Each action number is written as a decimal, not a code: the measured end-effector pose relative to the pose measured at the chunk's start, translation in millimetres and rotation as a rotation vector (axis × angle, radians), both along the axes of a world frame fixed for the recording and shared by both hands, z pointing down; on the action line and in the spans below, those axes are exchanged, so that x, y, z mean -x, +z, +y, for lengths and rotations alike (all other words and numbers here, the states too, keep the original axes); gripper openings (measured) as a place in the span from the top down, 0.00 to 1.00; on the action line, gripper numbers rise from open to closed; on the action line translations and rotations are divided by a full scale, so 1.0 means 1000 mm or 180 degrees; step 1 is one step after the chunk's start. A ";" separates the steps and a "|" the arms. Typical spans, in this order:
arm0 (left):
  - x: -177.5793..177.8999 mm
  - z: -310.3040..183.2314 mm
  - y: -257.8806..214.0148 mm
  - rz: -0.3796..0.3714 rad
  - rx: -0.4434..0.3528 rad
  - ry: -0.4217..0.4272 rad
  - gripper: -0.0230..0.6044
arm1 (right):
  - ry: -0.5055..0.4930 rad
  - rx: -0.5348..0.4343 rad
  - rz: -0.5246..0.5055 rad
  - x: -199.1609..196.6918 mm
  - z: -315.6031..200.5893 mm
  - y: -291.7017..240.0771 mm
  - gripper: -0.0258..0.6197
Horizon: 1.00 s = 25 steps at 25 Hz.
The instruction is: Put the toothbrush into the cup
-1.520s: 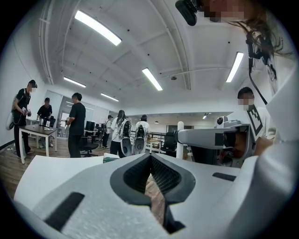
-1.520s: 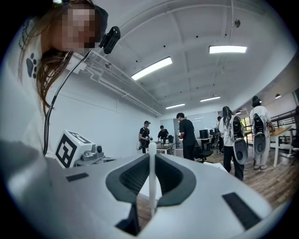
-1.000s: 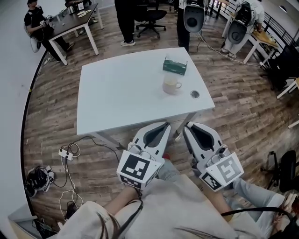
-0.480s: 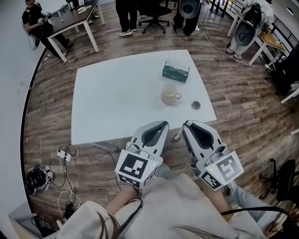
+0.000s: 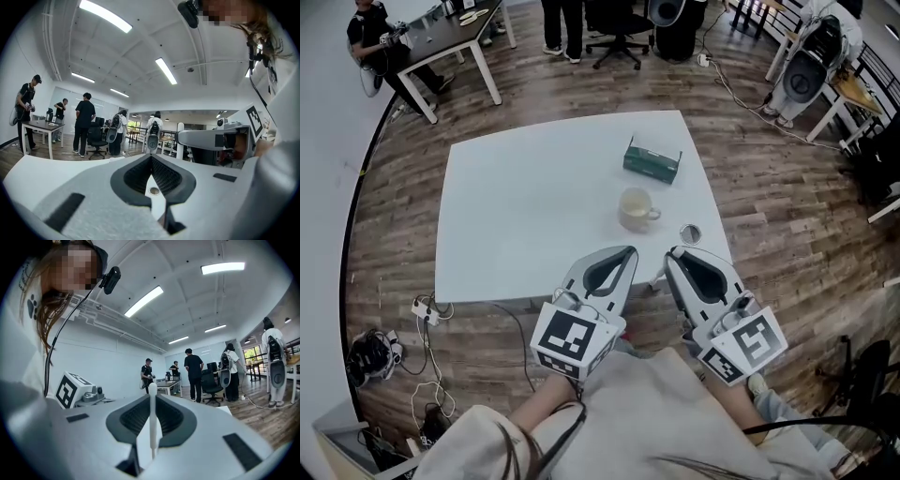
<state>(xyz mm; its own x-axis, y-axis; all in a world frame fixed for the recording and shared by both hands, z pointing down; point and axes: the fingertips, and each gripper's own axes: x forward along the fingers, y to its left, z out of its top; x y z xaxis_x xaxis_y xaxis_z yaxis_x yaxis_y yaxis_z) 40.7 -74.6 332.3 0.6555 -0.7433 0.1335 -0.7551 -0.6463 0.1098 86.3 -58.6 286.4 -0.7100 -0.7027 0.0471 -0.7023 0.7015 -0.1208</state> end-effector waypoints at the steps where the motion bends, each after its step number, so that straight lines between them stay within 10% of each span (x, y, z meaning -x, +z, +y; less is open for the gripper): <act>1: 0.001 -0.003 0.001 -0.0005 0.0014 -0.0012 0.95 | -0.0003 0.0012 -0.0003 0.000 -0.003 0.001 0.89; 25: 0.013 -0.113 0.025 -0.0151 0.0226 0.0428 0.95 | 0.0384 0.0123 -0.0048 0.017 -0.113 0.015 0.89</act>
<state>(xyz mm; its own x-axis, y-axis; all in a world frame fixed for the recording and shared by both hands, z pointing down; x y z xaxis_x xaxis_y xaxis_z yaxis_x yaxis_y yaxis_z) 27.4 -187.8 357.4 0.7401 -0.6369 0.2159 -0.6678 -0.7337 0.1251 69.1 -171.4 301.7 -0.6213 -0.7808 0.0656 -0.7791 0.6068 -0.1574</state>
